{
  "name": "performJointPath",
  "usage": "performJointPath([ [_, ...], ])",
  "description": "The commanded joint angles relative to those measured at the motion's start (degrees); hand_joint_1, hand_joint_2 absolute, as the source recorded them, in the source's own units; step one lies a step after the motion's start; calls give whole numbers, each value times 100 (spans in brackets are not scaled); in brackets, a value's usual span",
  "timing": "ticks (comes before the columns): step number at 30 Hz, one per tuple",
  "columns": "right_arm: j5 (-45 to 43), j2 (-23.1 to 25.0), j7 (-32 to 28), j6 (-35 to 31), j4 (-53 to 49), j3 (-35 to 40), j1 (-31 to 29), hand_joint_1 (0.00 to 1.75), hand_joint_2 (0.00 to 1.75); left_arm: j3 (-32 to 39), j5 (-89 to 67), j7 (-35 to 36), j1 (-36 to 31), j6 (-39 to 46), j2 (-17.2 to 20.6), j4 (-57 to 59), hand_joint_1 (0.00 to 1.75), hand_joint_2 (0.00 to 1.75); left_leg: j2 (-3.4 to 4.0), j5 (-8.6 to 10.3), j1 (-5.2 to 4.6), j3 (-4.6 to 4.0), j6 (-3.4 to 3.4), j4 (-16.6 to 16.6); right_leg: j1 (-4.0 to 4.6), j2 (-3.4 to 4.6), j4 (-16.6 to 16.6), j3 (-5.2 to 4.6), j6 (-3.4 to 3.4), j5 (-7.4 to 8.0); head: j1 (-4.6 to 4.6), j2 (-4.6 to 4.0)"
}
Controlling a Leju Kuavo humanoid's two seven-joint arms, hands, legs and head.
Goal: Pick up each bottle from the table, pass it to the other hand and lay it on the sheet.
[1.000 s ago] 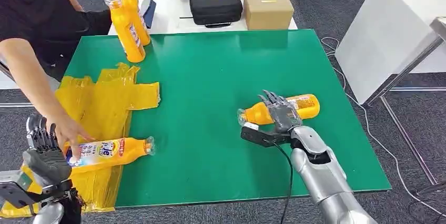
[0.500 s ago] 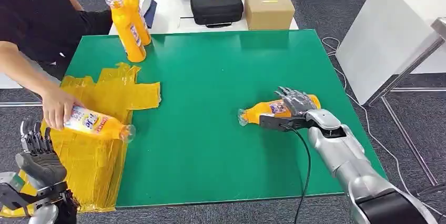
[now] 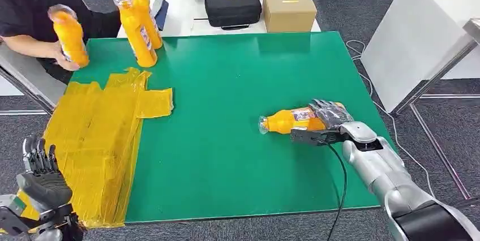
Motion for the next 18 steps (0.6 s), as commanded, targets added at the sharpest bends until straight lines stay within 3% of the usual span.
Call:
performJointPath([
  [1,-28,-57,9,85,830,307,-285,0,175,62,48,16,-91,-11,-100,225,0,0,-2,-3,2,8,-9,-2,1,-3,-5,10,-2,-2,0,0],
  [8,106,-155,113,158,1110,425,-237,3,175,4,53,17,-296,-21,-105,443,0,0,-10,0,6,13,-12,-3,5,-12,-12,19,-3,0,0,0],
  [9,95,-192,87,208,1131,443,-247,147,175,-5,52,17,-301,-21,-99,467,0,0,-10,0,5,12,-9,-2,4,-11,-11,16,-2,0,-2,0],
  [11,86,-223,61,218,1133,439,-248,147,175,-6,54,17,-294,-24,-97,476,0,0,-15,2,7,15,-12,-1,6,-18,-14,22,-3,0,0,0],
  [12,86,-223,61,218,1133,439,-248,175,175,-6,54,17,-294,-24,-97,476,0,0,-7,1,5,16,-8,0,3,-10,-10,19,-1,0,-2,0],
  [18,2,-199,61,340,1302,492,-378,175,175,-94,93,22,-583,-78,-37,864,0,0,-10,7,5,16,-5,5,3,-13,-9,25,4,6,0,2],
])
